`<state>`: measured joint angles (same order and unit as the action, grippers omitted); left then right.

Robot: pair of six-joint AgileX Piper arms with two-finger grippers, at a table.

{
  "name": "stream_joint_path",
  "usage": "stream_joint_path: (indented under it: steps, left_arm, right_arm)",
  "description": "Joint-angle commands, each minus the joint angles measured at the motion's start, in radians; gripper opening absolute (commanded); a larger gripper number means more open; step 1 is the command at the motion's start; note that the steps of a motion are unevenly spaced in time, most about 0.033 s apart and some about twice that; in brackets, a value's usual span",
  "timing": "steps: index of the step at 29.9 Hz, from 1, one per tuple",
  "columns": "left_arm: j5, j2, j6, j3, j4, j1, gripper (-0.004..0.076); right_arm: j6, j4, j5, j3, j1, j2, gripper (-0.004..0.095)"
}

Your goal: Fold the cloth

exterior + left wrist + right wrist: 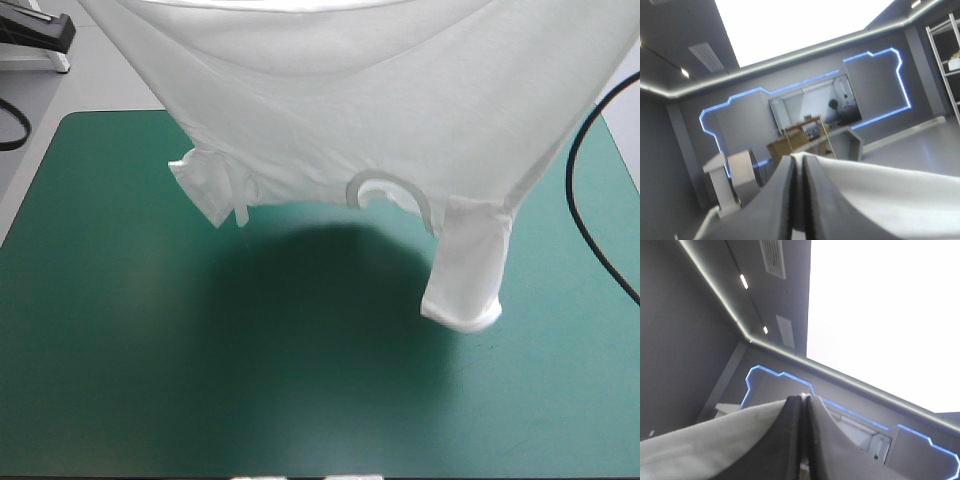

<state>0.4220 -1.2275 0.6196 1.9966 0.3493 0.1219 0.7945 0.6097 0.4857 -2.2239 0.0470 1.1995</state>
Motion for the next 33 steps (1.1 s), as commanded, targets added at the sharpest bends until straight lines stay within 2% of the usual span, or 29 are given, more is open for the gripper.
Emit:
stream_joint_path:
  steps: [1,11,19,22,26,29,33]
  left_arm:
    - [-0.092,0.017,0.032,0.113,0.013,0.003,0.0019]
    - [-0.082,-0.052,0.072,0.256,0.01,0.003,0.0019]
    - [-0.039,-0.254,0.072,0.256,0.01,0.003,0.0019]
    - [-0.077,-0.327,0.072,0.256,0.01,0.003,0.0019]
    - [-0.199,-0.416,0.076,0.271,0.01,0.003,0.002]
    - [-0.197,-0.498,0.107,0.376,0.01,0.003,0.002]
    - [-0.114,-0.614,0.144,0.659,-0.016,0.003,0.002]
  right_arm:
    - [0.024,0.014,-0.093,-0.071,0.002,-0.009,-0.0014]
    - [0.048,0.014,-0.092,-0.096,0.002,0.019,-0.0014]
    - [-0.014,0.01,-0.085,-0.096,0.002,0.198,-0.0014]
    - [-0.052,0.015,-0.101,-0.098,0.002,0.295,-0.0014]
    - [-0.055,0.048,-0.111,-0.145,0.002,0.449,-0.0014]
    - [-0.055,0.091,-0.111,-0.274,0.002,0.566,-0.0014]
    - [-0.074,0.096,-0.112,-0.546,0.002,0.69,-0.0014]
